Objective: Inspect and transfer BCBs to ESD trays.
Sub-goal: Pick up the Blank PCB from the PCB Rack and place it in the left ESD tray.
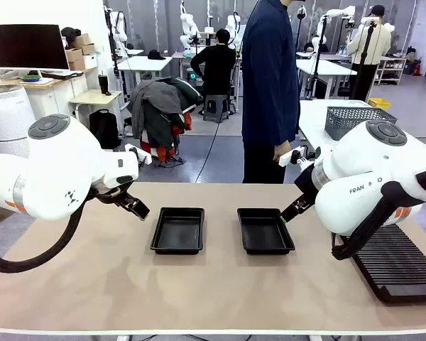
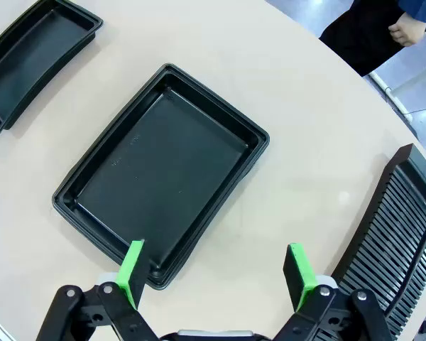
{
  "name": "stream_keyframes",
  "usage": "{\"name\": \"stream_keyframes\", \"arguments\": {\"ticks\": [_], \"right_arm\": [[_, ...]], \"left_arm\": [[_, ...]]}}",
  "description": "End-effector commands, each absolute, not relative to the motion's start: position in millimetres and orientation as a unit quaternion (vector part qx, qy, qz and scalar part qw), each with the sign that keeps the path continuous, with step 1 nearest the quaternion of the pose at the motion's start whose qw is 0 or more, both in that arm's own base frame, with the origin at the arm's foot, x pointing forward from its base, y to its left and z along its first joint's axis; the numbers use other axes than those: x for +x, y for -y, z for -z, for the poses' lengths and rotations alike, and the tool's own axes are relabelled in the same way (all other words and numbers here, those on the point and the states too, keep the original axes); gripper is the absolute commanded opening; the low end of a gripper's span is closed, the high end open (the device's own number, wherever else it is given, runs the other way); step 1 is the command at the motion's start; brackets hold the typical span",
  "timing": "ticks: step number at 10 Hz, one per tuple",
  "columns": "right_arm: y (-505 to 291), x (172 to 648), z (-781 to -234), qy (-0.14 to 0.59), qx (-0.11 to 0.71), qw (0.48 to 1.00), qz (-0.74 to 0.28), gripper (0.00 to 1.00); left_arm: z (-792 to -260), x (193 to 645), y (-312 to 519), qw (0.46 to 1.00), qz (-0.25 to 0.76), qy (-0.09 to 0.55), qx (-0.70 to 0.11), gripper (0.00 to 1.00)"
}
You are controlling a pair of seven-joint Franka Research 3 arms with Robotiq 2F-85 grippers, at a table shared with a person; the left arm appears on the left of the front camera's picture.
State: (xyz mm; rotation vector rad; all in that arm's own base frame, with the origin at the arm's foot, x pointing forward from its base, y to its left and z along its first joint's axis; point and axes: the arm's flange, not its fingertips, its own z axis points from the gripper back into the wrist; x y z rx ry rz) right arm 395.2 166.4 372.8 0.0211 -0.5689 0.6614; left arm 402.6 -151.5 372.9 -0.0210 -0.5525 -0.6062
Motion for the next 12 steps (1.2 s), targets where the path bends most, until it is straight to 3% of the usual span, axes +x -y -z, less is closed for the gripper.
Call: {"name": "stream_keyframes", "arguments": {"ticks": [1, 12], "right_arm": [[-166.4, 395.2, -372.8, 0.276, 0.010, 0.906, -0.320, 1.00], [-166.5, 395.1, -372.8, 0.276, 0.010, 0.906, -0.321, 1.00]], "left_arm": [[-372.8, 402.6, 151.5, 0.917, 0.295, 0.268, -0.010, 1.00], [-372.9, 402.6, 151.7, 0.917, 0.295, 0.269, -0.010, 1.00]]}}
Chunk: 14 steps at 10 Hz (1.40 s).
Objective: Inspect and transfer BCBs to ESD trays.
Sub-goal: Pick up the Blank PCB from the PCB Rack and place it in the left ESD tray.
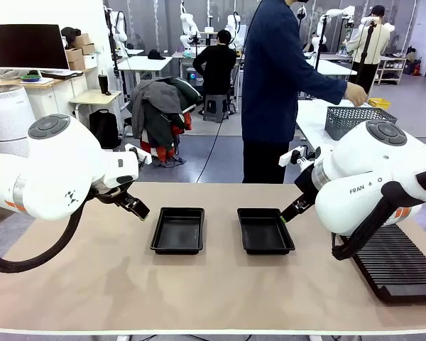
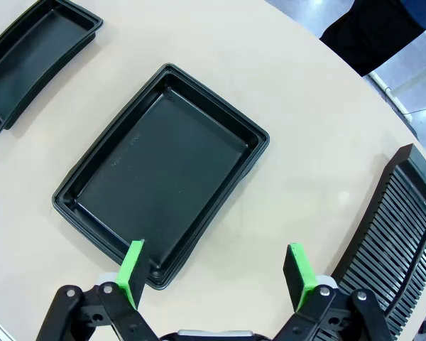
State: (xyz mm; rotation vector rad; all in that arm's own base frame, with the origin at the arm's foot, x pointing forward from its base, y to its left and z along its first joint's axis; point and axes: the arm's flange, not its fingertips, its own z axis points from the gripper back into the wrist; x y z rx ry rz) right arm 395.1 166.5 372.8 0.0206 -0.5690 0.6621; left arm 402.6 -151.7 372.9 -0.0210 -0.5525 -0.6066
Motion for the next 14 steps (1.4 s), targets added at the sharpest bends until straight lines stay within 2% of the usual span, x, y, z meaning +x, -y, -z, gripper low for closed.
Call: {"name": "stream_keyframes", "arguments": {"ticks": [1, 5, 7, 10, 14], "right_arm": [[-156.9, 387.0, -396.9, 0.257, 0.041, 0.918, -0.299, 1.00], [-110.1, 371.7, -495.0, 0.181, 0.130, 0.944, -0.244, 1.00], [-80.0, 369.3, -538.5, 0.149, 0.180, 0.950, -0.209, 1.00], [-33.6, 376.8, -584.6, 0.104, 0.262, 0.948, -0.149, 1.00], [12.3, 381.4, -611.9, 0.084, 0.326, 0.936, -0.101, 1.00]], "left_arm": [[-397.5, 397.0, 149.3, 0.928, 0.273, 0.252, -0.033, 1.00], [-493.4, 375.5, 143.8, 0.956, 0.181, 0.186, -0.135, 1.00], [-531.9, 370.2, 131.3, 0.957, 0.144, 0.178, -0.177, 1.00], [-581.9, 365.0, 104.3, 0.953, 0.118, 0.176, -0.216, 1.00], [-613.7, 360.3, 72.7, 0.944, 0.103, 0.165, -0.265, 1.00]]}}
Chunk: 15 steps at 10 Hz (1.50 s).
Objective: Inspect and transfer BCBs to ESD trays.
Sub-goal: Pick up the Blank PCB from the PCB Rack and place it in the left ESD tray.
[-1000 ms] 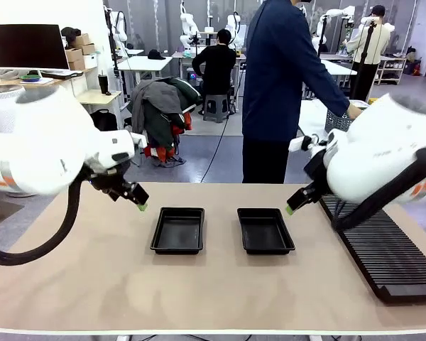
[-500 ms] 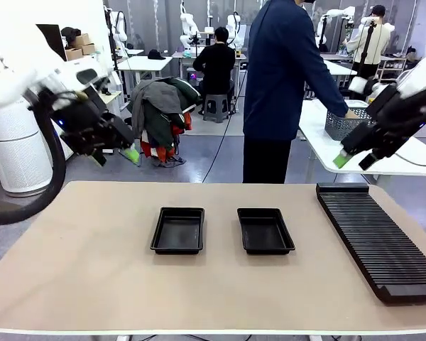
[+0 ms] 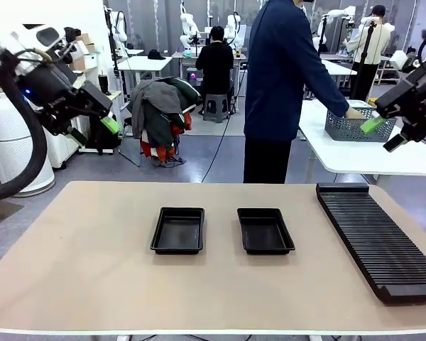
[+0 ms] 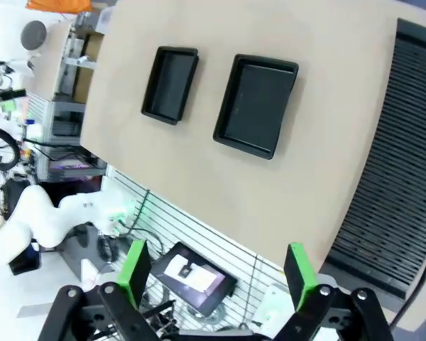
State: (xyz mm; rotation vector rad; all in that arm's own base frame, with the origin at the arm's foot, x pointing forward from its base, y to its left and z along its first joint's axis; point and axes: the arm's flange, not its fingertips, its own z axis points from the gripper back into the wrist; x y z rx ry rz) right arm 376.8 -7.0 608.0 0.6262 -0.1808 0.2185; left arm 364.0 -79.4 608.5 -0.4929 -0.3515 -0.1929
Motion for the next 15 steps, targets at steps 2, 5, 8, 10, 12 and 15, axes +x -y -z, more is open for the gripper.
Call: {"name": "stream_keyframes", "arguments": {"ticks": [2, 5, 8, 10, 12, 15], "right_arm": [[35.6, 384.7, -618.9, 0.084, 0.339, 0.934, -0.075, 1.00], [56.8, 391.9, -617.1, 0.055, 0.357, 0.932, -0.034, 1.00], [64.4, 383.3, -634.1, 0.064, 0.337, 0.939, -0.020, 1.00], [71.7, 377.8, -648.5, 0.082, 0.330, 0.940, -0.020, 1.00], [77.6, 372.9, -666.0, 0.098, 0.323, 0.941, -0.021, 1.00], [83.3, 373.4, -686.0, 0.107, 0.312, 0.944, -0.020, 1.00]], "left_arm": [[-627.1, 360.2, 72.8, 0.946, 0.109, 0.154, -0.264, 1.00], [-641.2, 363.4, 73.1, 0.950, 0.104, 0.148, -0.255, 1.00], [-651.7, 356.7, 70.9, 0.954, 0.098, 0.145, -0.242, 1.00], [-651.1, 355.3, 68.5, 0.954, 0.095, 0.145, -0.244, 1.00], [-655.4, 351.6, 69.5, 0.954, 0.098, 0.148, -0.240, 1.00], [-658.9, 349.1, 72.6, 0.955, 0.098, 0.150, -0.236, 1.00]]}}
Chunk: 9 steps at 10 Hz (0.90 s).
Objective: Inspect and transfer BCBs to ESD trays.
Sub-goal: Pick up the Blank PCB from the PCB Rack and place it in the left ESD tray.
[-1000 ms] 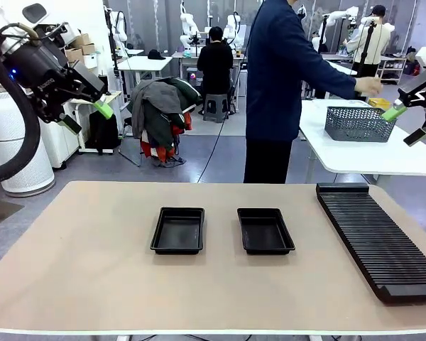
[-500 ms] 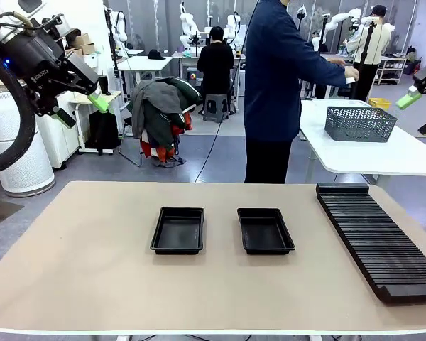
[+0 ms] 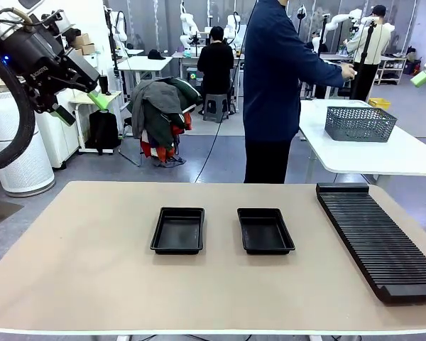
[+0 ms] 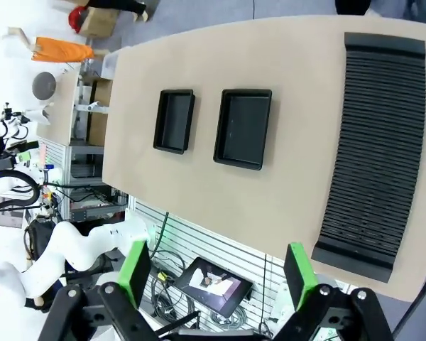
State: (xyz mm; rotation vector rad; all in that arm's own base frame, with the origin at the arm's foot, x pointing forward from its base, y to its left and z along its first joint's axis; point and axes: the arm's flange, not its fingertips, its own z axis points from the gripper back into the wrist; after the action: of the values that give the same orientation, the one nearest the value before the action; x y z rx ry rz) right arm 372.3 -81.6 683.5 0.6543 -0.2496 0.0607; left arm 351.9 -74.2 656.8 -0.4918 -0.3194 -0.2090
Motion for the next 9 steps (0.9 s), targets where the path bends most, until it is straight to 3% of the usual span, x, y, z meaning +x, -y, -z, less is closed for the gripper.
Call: {"name": "stream_keyframes", "arguments": {"ticks": [1, 9], "right_arm": [[88.4, 376.5, -688.5, 0.108, 0.301, 0.947, -0.007, 1.00], [112.5, 379.5, -706.4, 0.115, 0.251, 0.961, 0.032, 1.00]], "left_arm": [[-659.1, 348.1, 73.1, 0.955, 0.097, 0.151, -0.236, 1.00], [-663.5, 349.9, 76.8, 0.957, 0.094, 0.149, -0.231, 1.00]]}}
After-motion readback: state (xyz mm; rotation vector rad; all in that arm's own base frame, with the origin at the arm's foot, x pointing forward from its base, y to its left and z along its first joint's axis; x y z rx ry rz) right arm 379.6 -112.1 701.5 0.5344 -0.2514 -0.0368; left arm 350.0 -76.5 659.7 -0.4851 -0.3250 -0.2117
